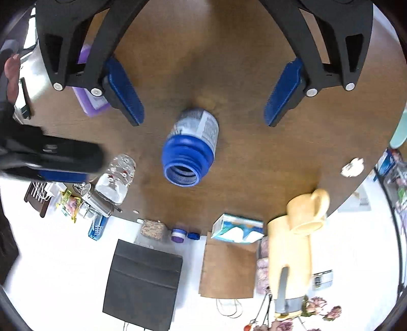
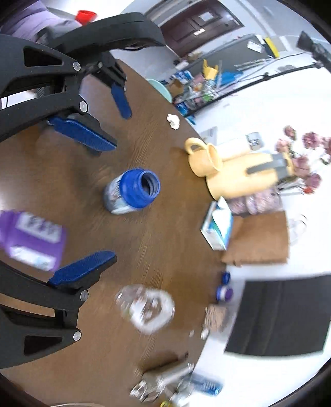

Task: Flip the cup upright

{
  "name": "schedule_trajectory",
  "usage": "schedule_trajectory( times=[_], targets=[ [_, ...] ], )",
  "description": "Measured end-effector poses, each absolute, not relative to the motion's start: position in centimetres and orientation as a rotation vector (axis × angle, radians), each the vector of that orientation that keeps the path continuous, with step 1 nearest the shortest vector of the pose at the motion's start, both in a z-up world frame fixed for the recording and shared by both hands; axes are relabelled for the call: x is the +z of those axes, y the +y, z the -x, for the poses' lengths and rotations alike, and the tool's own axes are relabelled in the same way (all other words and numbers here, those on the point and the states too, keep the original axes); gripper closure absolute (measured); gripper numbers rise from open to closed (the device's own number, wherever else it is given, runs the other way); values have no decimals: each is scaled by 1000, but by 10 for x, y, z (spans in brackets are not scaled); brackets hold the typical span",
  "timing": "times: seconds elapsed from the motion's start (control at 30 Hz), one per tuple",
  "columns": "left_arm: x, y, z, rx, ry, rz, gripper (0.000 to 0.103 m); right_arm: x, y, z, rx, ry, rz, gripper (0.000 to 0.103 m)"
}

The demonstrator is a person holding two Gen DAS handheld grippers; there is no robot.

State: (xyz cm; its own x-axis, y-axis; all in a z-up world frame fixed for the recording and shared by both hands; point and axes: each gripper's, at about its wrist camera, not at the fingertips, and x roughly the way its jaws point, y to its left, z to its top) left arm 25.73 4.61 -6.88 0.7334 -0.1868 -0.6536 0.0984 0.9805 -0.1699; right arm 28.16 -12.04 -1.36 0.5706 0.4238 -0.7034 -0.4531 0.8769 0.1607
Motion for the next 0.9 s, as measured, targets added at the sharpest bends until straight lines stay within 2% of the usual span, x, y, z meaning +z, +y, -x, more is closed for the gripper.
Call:
schedule_trajectory(
  times=[0.23,0.3,0.43,0.67,0.77,0.9],
  targets=[
    [-18,31,-179,-94,671,51,7,20,-163,-185,452,678,12,18],
    [-6,23,-155,-79,656,15,2,25,-173,-154,436,641,-1,18],
    [7,16,-101,-82,626,3,0,8,-188,-98,376,635,-46,18],
    [-29,19,0,26,586,13,0,-60,-195,-4,325,669,-149,18],
    [-37,8,3,-6,599,-49,0,-57,-199,-7,303,642,-143,18],
    [-44,4,-3,-26,617,-3,0,-60,-200,-14,328,653,-182,18]
  ],
)
